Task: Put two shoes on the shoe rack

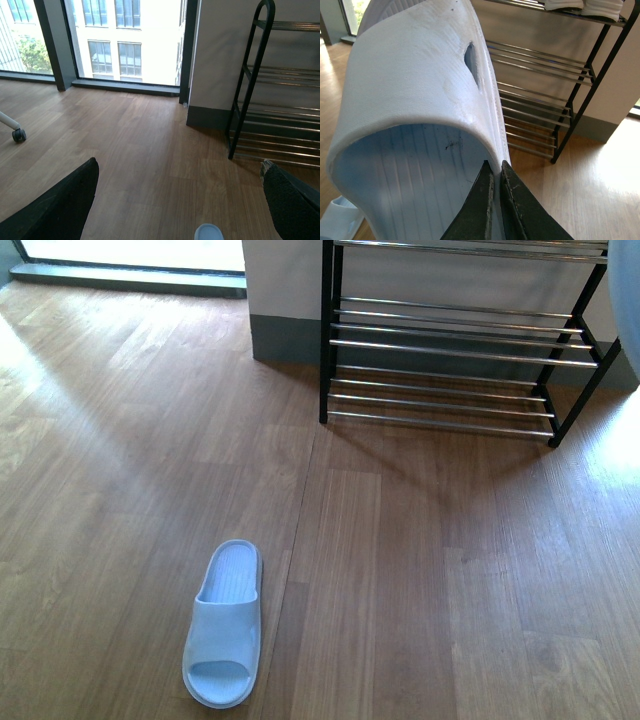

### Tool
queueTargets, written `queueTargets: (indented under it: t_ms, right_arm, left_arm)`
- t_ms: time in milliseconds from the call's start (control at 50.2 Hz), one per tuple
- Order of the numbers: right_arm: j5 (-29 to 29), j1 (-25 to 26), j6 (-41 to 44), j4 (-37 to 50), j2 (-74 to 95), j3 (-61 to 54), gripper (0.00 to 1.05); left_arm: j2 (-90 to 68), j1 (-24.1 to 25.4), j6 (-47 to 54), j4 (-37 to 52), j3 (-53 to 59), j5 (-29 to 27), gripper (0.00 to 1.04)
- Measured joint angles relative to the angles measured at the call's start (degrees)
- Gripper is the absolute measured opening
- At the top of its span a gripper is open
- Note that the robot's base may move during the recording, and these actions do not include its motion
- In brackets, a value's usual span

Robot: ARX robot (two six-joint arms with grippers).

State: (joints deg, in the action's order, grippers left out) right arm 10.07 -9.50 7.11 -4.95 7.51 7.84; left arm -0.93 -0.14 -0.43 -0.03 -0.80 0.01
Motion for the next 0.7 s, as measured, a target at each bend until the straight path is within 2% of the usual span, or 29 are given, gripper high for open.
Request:
queueTargets:
  t_ms: [478,518,557,597,697]
  right_arm:
    - [0.00,0.00,0.00,0.00,-0.02,0.00,0.02]
    - [0.02,0.00,0.02,0.00,-0.02,0.00,0.02]
    - [0.02,0.00,0.00,0.00,-0.02,0.00,0.02]
    - [-0.02,0.00,0.00,0.00,-0.02,0.00,0.02]
    - [-0.13,0.00,0.02,0.00,-0.02,0.00,0.02]
  left_arm:
    - [-0.24,-0.11,-0.20,-0.33,-0.09,-0.59,0.95]
    - [-3.37,-2.40,-4.09,-8.35,-2.82,-6.84,0.95]
    - [-7.67,-3.82,-8.85,-14.82,-5.60,-9.20,0.95]
    - [-12.37,-2.97,-14.12,-18.86,-7.41,-6.54,0.95]
    - [-20.11,0.37,-20.63,-17.05,-8.39,-0.11,0.95]
